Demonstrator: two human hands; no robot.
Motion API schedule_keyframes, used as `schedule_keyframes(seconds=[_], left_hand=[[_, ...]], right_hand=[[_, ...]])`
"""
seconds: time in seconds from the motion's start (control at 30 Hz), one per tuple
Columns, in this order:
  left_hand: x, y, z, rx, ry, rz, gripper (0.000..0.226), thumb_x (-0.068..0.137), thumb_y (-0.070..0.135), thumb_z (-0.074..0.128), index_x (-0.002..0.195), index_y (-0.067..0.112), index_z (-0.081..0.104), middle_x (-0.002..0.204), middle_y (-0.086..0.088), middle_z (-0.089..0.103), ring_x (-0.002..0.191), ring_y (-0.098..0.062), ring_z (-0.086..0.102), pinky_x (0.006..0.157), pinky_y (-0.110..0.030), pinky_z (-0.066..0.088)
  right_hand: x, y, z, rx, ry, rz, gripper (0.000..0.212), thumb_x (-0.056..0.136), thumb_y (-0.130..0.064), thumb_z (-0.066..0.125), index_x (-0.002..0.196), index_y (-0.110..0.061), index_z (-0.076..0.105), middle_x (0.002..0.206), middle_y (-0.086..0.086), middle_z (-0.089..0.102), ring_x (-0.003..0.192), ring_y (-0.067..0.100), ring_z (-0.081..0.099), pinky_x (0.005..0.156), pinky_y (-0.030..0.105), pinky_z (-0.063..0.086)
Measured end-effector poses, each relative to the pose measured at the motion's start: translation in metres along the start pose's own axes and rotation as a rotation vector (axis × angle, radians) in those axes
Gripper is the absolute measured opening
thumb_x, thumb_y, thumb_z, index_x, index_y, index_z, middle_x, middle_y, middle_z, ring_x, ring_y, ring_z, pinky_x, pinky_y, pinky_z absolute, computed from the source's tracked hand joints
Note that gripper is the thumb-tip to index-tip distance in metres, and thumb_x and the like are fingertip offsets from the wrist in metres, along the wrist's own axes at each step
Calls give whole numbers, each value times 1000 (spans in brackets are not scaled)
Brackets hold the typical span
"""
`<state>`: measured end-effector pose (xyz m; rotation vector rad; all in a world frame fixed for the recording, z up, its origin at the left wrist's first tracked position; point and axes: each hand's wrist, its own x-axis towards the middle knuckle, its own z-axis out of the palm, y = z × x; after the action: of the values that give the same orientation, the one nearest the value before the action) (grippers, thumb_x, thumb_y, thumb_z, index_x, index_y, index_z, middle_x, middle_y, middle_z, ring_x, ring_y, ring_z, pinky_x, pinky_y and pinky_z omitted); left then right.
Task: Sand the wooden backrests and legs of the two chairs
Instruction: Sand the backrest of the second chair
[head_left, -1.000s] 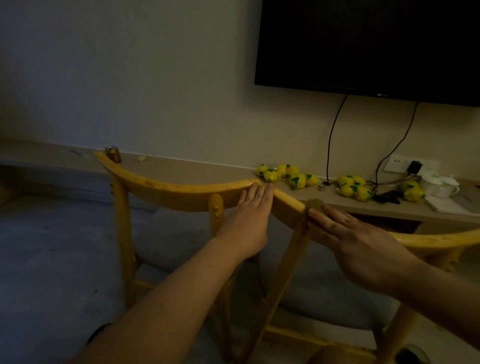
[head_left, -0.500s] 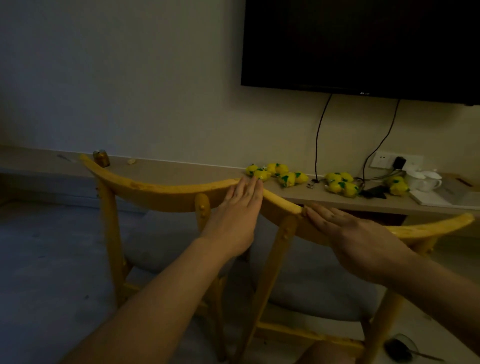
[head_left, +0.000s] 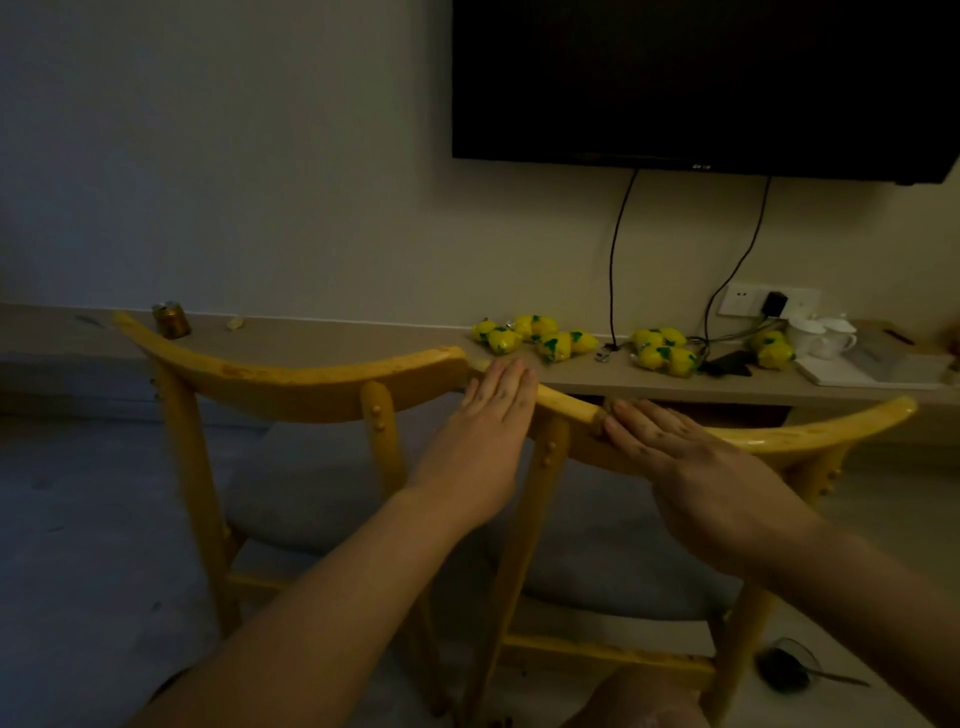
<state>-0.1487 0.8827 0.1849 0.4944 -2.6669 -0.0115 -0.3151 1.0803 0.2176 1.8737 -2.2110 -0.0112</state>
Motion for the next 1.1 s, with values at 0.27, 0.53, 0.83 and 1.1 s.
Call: schedule_keyframes(seconds=[0.27, 0.53, 0.83, 1.1], left_hand=[[0, 4, -4, 14, -2, -12, 86, 91, -1, 41, 162, 10, -7, 171, -10, -11, 156, -25, -15, 121, -35, -15], [-3, 3, -4, 10, 18, -2, 84, 89, 2, 35, 161, 9, -8, 171, -10, -10, 156, -27, -14, 122, -37, -11], [-2, 4, -1, 25, 19, -6, 93, 88, 0, 45, 161, 11, -11, 170, -8, -14, 156, -24, -16, 119, -36, -16], [-1, 4, 0, -34, 27, -17, 98, 86, -1, 50, 161, 12, -12, 171, -6, -13, 156, -25, -16, 116, -34, -18]], right_hand=[[45, -35, -6, 1, 35, -49, 71, 98, -19, 35, 163, -23, 5, 171, 1, 9, 157, 21, 11, 120, 29, -1], [-11, 12, -1, 30, -27, 78, 78, 97, -22, 36, 155, -43, -12, 166, -16, -5, 153, 7, -2, 116, 25, -5], [31, -29, -2, 31, 35, 4, 70, 101, -18, 34, 162, -29, 2, 171, -4, 3, 157, 17, 5, 124, 30, 1], [8, -20, -3, 51, 17, 108, 69, 97, -23, 31, 162, -28, 11, 169, -1, 17, 156, 19, 17, 122, 32, 9]])
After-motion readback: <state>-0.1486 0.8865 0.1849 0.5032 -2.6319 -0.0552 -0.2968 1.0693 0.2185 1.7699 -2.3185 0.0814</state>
